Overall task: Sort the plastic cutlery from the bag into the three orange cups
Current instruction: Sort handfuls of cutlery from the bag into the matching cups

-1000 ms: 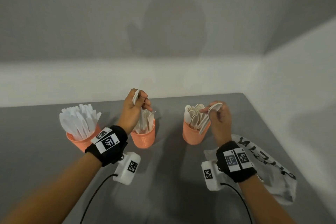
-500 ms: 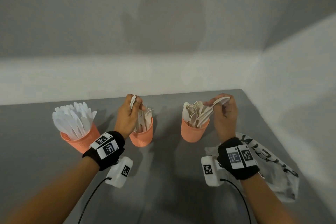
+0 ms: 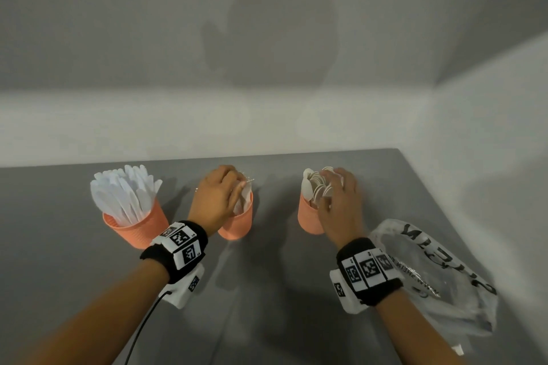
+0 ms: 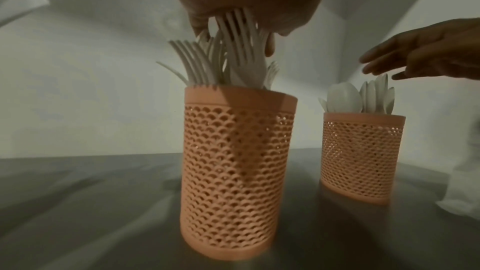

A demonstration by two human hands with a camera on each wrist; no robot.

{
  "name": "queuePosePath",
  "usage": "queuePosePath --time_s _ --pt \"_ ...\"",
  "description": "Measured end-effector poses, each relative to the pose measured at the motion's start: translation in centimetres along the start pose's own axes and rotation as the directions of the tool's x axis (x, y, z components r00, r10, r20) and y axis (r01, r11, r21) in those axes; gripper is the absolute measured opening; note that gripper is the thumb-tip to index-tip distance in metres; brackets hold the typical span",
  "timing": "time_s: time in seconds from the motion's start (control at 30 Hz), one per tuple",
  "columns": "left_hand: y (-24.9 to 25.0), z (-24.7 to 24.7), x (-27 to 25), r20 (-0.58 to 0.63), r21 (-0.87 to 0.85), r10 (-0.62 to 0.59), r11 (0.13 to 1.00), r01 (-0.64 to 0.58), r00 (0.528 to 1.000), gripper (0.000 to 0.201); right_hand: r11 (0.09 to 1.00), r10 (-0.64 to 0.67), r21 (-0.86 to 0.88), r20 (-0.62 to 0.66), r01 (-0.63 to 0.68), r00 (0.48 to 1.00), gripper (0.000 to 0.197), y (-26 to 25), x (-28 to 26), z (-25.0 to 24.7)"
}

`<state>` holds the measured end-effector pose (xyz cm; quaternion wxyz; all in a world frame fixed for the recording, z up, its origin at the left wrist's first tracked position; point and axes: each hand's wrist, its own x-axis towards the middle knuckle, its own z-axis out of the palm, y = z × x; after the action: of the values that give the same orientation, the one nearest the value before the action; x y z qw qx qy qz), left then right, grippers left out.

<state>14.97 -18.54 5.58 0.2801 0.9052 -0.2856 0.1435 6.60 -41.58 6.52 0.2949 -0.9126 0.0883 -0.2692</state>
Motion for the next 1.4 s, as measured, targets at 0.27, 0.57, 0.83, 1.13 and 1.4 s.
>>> queuePosePath --time_s 0.27,0.57,0.83,1.13,1.4 --pt "1.2 -0.2 0.2 0.071 0.243 -0.171 0.958 0.15 0.983 0.061 0.924 0.057 -0.381 0.182 0.017 0.982 0.078 0.4 2.1 1.3" --pt "1.4 -1.4 1.3 0.401 0.329 -0.406 0.901 0.285 0.821 0.109 0.902 0.231 -0.426 0.332 -0.074 0.915 0.089 0.0 2.8 1.9" --pt "3.2 1.2 1.2 0.289 0.229 -0.322 0.938 0.262 0.902 0.068 0.858 0.227 -0.513 0.375 -0.003 0.899 0.055 -0.2 3.2 1.9" --pt "3.0 0.2 1.8 0.274 0.318 -0.402 0.895 0.312 0.874 0.079 0.862 0.306 -0.505 0.44 -0.049 0.844 0.075 -1.2 3.9 1.2" --pt "3.6 -4.0 1.5 0.226 0.012 -0.218 0.975 0.221 0.949 0.091 0.95 0.148 -0.308 0.315 -0.046 0.937 0.093 -4.7 2.0 -2.7"
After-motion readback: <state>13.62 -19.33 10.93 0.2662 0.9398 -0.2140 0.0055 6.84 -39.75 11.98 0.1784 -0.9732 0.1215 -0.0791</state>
